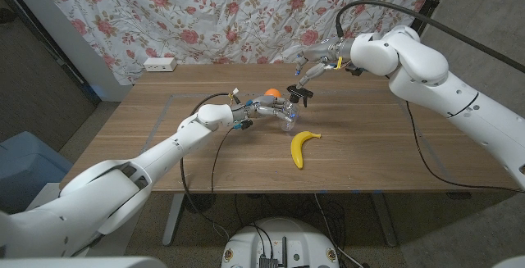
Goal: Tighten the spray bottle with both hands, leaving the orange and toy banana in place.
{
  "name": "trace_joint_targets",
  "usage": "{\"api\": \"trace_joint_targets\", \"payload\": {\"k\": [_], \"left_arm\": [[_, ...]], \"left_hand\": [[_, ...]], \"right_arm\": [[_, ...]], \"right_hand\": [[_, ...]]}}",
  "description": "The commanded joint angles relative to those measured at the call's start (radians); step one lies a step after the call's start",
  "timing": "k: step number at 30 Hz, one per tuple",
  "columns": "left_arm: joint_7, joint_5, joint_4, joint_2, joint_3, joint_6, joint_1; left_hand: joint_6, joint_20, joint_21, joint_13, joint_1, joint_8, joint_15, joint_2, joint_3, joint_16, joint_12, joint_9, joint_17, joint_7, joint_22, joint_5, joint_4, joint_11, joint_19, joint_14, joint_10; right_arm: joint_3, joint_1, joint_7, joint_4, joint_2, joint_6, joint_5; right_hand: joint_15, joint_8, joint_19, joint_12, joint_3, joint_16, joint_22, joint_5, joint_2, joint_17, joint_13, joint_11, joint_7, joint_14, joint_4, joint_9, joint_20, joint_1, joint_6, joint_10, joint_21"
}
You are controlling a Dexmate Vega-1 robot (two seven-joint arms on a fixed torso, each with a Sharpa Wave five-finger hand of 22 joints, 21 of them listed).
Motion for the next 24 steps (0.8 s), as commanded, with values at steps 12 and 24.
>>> {"api": "trace_joint_targets", "payload": {"k": [12, 24], "left_arm": [[-0.093, 0.001, 0.136, -0.049, 0.02, -0.054, -0.072], [-0.099, 0.004, 0.155, -0.054, 0.021, -0.054, -0.08]], "left_hand": [[0.175, -0.035, 0.0, 0.004, -0.035, 0.167, -0.132, 0.148, 0.02, -0.002, 0.002, 0.004, 0.002, -0.032, 0.004, 0.008, 0.016, -0.099, 0.012, 0.014, 0.109], [0.176, -0.035, 0.0, 0.004, -0.037, 0.167, -0.132, 0.148, 0.02, -0.003, 0.002, 0.004, 0.002, -0.033, 0.004, 0.008, 0.016, -0.1, 0.013, 0.014, 0.111]], "right_arm": [[0.0, 0.077, -0.032, 0.081, -0.038, 0.21, 0.024], [0.005, 0.071, -0.102, 0.127, -0.054, 0.332, 0.0]], "right_hand": [[-0.01, -0.004, -0.018, 0.01, 0.032, 0.001, 0.0, 0.022, -0.002, -0.007, 0.006, -0.014, -0.004, -0.022, -0.016, 0.009, -0.012, 0.108, -0.07, -0.038, 0.001], [-0.022, 0.0, -0.011, 0.012, 0.046, 0.005, 0.0, 0.04, -0.019, -0.011, 0.007, -0.021, -0.005, -0.018, -0.018, 0.011, -0.032, 0.169, -0.097, -0.054, 0.005]]}}
